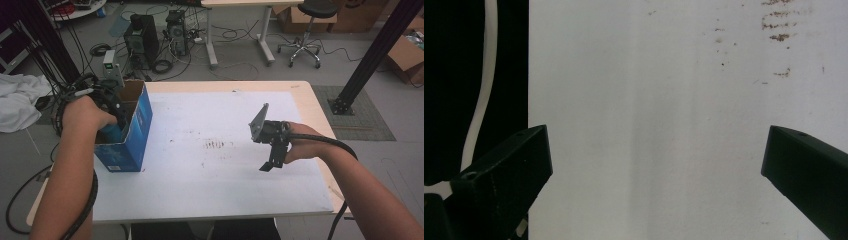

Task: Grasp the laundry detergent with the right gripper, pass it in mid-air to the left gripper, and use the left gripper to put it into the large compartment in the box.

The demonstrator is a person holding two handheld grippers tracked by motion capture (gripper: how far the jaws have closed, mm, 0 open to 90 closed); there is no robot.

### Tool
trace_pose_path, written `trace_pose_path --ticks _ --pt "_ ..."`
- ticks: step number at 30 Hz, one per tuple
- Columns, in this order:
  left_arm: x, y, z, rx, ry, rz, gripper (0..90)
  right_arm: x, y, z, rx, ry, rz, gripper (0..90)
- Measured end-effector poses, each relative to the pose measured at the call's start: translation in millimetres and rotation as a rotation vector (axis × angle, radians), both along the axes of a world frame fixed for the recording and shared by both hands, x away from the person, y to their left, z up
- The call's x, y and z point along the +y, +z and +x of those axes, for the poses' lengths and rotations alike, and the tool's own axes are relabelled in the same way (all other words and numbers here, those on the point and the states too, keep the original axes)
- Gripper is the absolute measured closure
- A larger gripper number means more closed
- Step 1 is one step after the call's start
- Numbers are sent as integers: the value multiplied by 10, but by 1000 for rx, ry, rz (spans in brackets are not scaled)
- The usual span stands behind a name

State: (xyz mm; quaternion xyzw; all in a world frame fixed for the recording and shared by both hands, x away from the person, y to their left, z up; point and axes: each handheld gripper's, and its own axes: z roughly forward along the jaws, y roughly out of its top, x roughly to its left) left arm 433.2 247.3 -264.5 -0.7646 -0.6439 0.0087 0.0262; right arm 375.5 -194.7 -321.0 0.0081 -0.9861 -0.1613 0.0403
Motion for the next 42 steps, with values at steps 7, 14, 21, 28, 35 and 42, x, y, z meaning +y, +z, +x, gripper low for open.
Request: trace_pose_path --ticks 7,14,21,28,35,42 --pt "15 -102 8 5 -1 19 389 -4 -18 -6 5 -1 -3 0" --pt "12 -201 22 10 2 6 389 9 -29 4 5 -1 2 0" --pt "49 -258 15 5 -2 -6 389 1 -13 10 1 -4 13 0" --pt "61 -260 10 -34 18 -20 388 -6 4 16 3 -5 2 0" --pt "68 -264 -14 -32 20 -22 387 5 47 9 0 -3 -13 0" --pt "67 -266 -21 -34 21 -23 386 0 47 -4 0 -1 -15 0"
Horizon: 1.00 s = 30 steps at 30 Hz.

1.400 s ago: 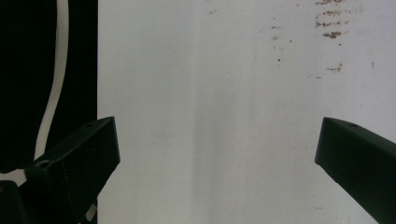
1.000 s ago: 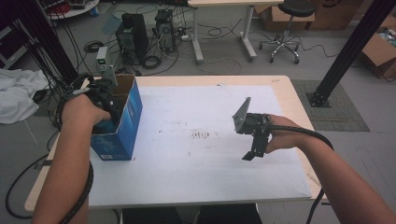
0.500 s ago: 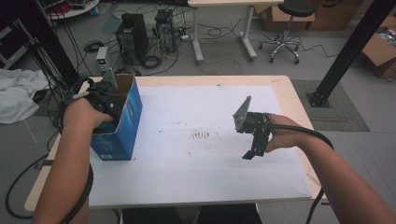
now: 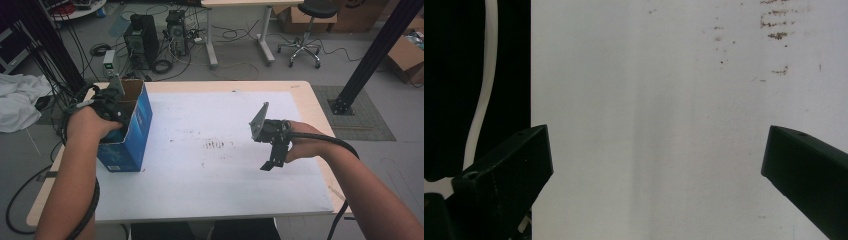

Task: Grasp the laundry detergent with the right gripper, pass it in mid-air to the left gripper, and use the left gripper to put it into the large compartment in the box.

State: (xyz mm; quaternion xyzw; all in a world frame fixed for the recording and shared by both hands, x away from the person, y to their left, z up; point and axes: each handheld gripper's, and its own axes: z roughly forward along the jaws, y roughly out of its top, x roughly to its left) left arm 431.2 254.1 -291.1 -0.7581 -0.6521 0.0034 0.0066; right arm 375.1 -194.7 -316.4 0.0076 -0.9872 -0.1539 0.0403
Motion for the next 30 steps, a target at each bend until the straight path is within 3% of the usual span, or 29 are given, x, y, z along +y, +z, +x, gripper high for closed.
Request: trace_pose_path --ticks 19,27,30 --pt "-86 114 17 -3 -9 12 301 -8 -31 7 -2 1 3 0" --pt "-82 224 11 -14 -3 26 266 1 -46 9 0 3 3 0" --pt "-88 278 4 -4 1 10 245 2 -42 16 -2 5 5 0"
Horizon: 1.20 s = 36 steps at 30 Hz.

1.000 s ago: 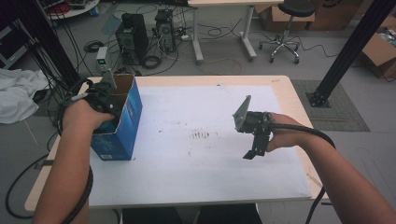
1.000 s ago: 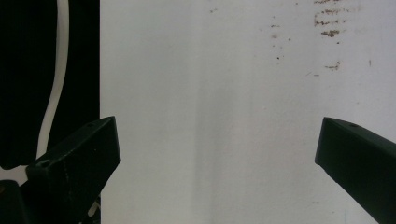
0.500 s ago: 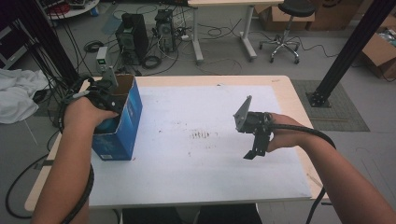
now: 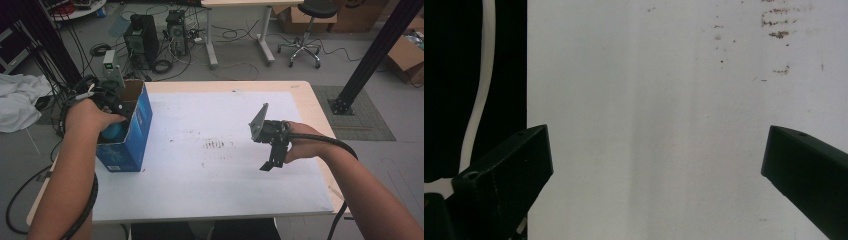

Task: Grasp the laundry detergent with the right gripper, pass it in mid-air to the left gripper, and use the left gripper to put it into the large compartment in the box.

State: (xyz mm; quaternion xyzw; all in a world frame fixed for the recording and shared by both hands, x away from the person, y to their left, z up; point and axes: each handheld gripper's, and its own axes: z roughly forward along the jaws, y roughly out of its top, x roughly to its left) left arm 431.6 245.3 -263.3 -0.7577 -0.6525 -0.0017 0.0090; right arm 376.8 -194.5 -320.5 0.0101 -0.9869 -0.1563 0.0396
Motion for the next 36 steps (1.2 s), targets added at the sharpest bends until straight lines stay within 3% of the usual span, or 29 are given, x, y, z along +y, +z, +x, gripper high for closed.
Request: trace_pose_path --ticks 20,36 --pt "-50 311 -58 -18 -13 36 156 29 8 -6 -8 5 21 0" --pt "-211 625 -119 -48 -77 66 114 15 28 -31 -13 3 32 0"
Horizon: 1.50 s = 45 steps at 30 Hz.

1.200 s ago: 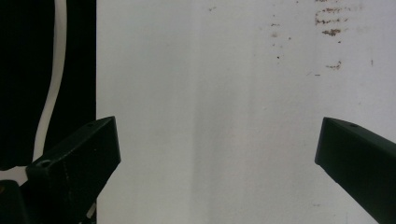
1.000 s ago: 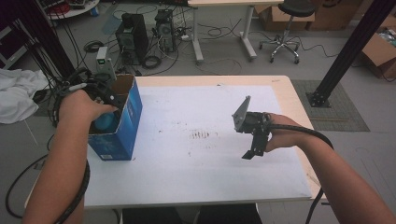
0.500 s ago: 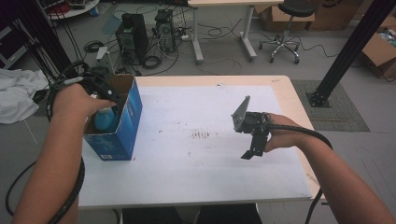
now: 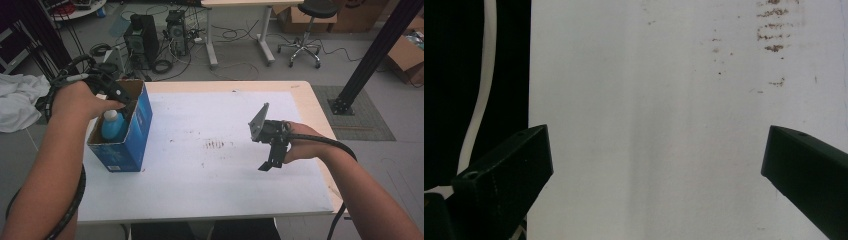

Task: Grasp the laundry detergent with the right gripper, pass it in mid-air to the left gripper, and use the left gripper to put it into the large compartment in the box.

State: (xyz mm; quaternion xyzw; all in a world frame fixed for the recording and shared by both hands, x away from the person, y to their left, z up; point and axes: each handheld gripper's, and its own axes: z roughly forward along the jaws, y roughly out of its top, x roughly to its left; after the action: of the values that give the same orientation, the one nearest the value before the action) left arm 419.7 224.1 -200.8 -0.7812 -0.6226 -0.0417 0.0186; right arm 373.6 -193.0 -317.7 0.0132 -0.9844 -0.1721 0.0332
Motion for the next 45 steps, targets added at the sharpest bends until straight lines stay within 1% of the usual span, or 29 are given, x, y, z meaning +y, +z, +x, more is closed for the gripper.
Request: trace_pose_path --ticks 1,7,11,17,19,20,26,28,31,32,33,35,37,39,40,41,43,45 --pt "-18 32 -6 -3 -5 -3 112 -5 3 0 1 0 -1 0" --pt "-111 178 -25 -24 -32 13 92 -22 8 -3 1 -9 1 0" --pt "-162 222 -34 -23 -47 19 71 -23 4 -9 3 -8 1 0" --pt "-235 242 -53 -26 -73 16 37 -30 -5 -17 6 -10 2 0" --pt "-272 246 -64 -17 -98 10 2 -31 -11 -21 9 -11 0 0" --pt "-289 249 -69 -13 -114 6 2 -33 -13 -22 9 -10 1 0" --pt "-400 289 -86 -24 -186 -33 1 -43 0 -22 8 -13 -3 0" --pt "-456 302 -91 -32 -229 -50 1 -47 13 -22 6 -15 -6 0" --pt "-570 300 -107 -32 -320 -76 1 -55 31 -20 4 -17 -8 0" --pt "-600 297 -111 -28 -343 -78 1 -59 38 -19 5 -17 -10 0" --pt "-652 288 -119 -20 -382 -84 1 -62 41 -19 4 -18 -10 0" --pt "-747 254 -141 -15 -438 -100 1 -70 49 -15 3 -19 -13 0" --pt "-845 217 -157 2 -502 -97 1 -76 56 -15 4 -23 -16 0" --pt "-949 184 -185 -1 -568 -62 1 -84 64 -11 6 -25 -22 0" --pt "-1016 169 -207 -5 -619 -46 1 -87 69 -8 5 -24 -24 0" --pt "-1076 153 -230 -1 -671 -53 1 -92 73 -4 4 -27 -23 0" --pt "-1148 130 -261 5 -724 -61 1 -95 85 -1 3 -29 -30 0" --pt "-1223 98 -305 13 -796 -66 1 -91 103 -4 1 -28 -28 0"
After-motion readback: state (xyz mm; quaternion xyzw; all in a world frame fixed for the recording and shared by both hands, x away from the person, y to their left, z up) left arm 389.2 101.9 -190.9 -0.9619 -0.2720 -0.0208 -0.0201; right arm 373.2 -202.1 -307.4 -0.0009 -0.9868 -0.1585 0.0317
